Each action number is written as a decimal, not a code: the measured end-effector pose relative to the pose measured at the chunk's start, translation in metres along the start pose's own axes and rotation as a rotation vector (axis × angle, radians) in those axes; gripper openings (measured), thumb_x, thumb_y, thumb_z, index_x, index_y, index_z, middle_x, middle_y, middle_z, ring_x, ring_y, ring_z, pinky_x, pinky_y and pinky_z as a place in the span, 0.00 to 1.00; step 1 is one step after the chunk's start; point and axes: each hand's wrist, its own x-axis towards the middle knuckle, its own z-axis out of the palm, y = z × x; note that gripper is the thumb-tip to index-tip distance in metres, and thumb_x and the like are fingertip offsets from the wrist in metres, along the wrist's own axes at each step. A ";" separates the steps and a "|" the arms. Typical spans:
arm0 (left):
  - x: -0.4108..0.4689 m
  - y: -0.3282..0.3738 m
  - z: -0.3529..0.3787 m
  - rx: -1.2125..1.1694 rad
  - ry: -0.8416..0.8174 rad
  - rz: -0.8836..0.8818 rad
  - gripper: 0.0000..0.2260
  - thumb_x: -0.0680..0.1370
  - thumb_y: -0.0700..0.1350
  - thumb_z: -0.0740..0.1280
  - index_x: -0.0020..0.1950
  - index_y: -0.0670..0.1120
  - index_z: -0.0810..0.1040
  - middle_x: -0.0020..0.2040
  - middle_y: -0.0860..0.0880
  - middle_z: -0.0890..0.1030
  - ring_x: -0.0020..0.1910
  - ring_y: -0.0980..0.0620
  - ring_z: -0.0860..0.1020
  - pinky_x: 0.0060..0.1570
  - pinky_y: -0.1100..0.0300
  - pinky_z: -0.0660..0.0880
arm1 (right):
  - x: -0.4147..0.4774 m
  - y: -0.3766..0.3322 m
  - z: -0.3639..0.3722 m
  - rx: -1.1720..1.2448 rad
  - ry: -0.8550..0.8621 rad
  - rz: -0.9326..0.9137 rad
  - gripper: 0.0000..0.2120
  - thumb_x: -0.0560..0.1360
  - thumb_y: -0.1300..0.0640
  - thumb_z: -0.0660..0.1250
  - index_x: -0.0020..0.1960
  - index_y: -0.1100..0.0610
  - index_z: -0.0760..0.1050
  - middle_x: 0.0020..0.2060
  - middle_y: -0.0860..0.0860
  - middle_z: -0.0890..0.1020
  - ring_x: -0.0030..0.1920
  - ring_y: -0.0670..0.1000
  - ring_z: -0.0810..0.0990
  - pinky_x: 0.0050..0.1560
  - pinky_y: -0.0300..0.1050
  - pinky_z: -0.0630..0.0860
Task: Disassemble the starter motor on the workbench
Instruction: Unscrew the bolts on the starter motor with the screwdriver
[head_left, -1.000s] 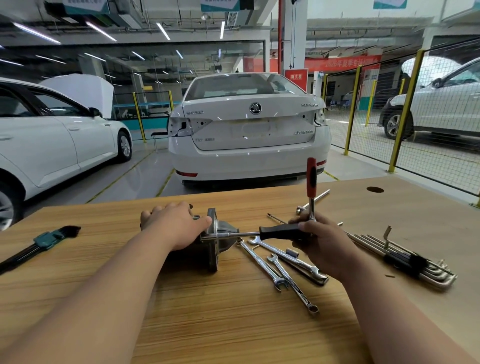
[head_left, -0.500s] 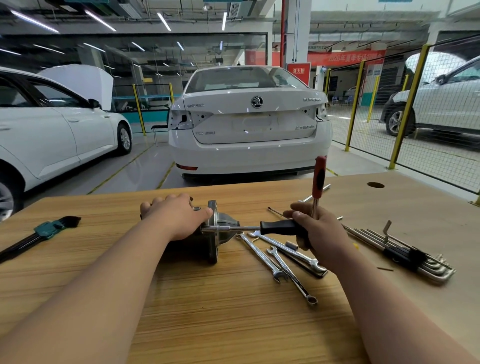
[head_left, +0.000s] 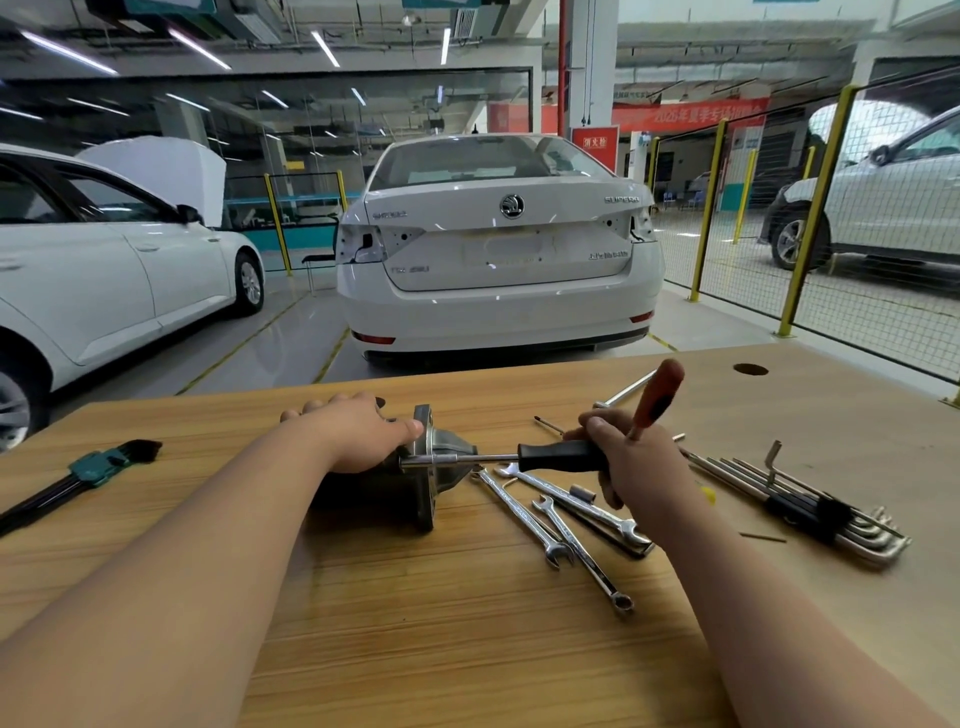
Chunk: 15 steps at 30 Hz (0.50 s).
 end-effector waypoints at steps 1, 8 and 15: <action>0.000 0.000 0.000 0.000 0.001 0.000 0.34 0.75 0.70 0.53 0.73 0.50 0.63 0.74 0.44 0.63 0.72 0.40 0.60 0.67 0.44 0.58 | 0.000 0.001 0.001 0.030 -0.003 0.016 0.05 0.81 0.58 0.62 0.51 0.51 0.77 0.42 0.51 0.86 0.22 0.43 0.73 0.23 0.38 0.71; -0.002 -0.001 0.001 -0.004 0.016 0.004 0.34 0.75 0.71 0.53 0.72 0.49 0.64 0.74 0.44 0.64 0.71 0.40 0.61 0.66 0.45 0.58 | 0.002 0.005 -0.010 0.287 -0.166 0.065 0.16 0.78 0.69 0.63 0.58 0.50 0.75 0.58 0.47 0.81 0.50 0.54 0.83 0.41 0.41 0.79; -0.001 -0.002 -0.002 -0.032 -0.011 0.000 0.35 0.75 0.70 0.54 0.74 0.48 0.62 0.74 0.43 0.63 0.72 0.40 0.60 0.69 0.43 0.59 | -0.001 -0.001 -0.002 0.113 -0.059 0.007 0.07 0.80 0.62 0.63 0.53 0.52 0.76 0.50 0.54 0.85 0.28 0.48 0.78 0.26 0.39 0.73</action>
